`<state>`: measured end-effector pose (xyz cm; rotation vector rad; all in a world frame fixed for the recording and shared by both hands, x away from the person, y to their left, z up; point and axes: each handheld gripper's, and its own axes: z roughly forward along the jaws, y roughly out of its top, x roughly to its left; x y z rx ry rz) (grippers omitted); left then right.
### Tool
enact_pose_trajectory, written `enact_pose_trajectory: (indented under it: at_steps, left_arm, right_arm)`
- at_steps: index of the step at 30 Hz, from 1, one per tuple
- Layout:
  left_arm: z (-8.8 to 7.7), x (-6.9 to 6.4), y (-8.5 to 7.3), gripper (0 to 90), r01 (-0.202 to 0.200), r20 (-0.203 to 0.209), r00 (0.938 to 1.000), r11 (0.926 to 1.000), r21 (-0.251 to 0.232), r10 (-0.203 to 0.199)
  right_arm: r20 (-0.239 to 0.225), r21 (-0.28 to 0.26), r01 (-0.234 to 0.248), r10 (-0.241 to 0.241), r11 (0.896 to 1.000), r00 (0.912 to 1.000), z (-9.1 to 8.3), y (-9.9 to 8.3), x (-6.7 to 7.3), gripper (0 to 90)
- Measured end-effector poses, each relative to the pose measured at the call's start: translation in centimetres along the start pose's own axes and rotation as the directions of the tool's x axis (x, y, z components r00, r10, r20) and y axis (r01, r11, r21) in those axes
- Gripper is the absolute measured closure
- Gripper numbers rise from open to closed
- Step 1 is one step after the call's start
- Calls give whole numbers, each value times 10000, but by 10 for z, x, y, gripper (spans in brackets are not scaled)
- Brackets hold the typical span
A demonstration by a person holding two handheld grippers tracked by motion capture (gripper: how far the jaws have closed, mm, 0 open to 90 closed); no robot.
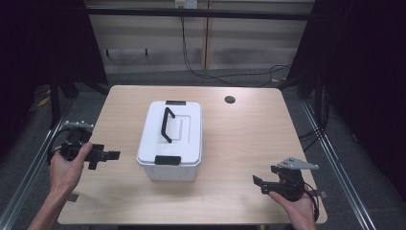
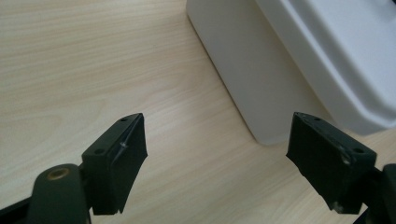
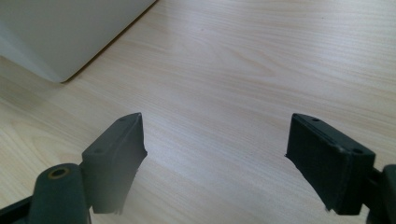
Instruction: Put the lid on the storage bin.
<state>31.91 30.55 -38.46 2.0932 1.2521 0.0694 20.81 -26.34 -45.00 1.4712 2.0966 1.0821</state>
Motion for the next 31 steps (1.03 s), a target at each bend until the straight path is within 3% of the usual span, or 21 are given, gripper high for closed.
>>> enact_pose_trajectory:
  at_steps: [4,9,16,18,20,24,26,31]
  left_arm:
    - [-1,6,-14,187,166,-13,9999,9997,-153,-166]
    - [1,9,-31,187,62,-202,9998,9998,-180,-66]
    - [8,15,-54,178,456,-565,9972,9970,-629,-492]
    - [8,15,-59,178,432,-506,9976,9964,-731,-470]
    - [8,15,-65,178,304,-721,9968,9965,-776,-360]
    - [14,15,-76,178,420,-821,9955,9965,-726,-479]
    - [16,13,-78,178,123,-1141,9933,9987,-489,-178]
    - [18,9,-81,178,-48,-1148,9934,9989,-458,-5]
  right_arm:
    - [13,34,84,-84,10000,10000,1,0,0,184]
    - [45,-22,7,-7,10000,10000,1,0,0,181]
    - [82,-118,-36,37,9999,10000,2,-1,0,162]
    - [46,-114,-125,126,9999,9999,2,-1,0,162]
    - [60,-52,-127,127,9999,9999,3,-2,0,162]
    - [-21,66,-81,81,9999,10000,6,-2,-1,162]
    - [-43,166,-123,124,9998,9999,8,-2,-2,161]
    - [-27,570,-65,66,9984,10000,17,-2,-4,145]
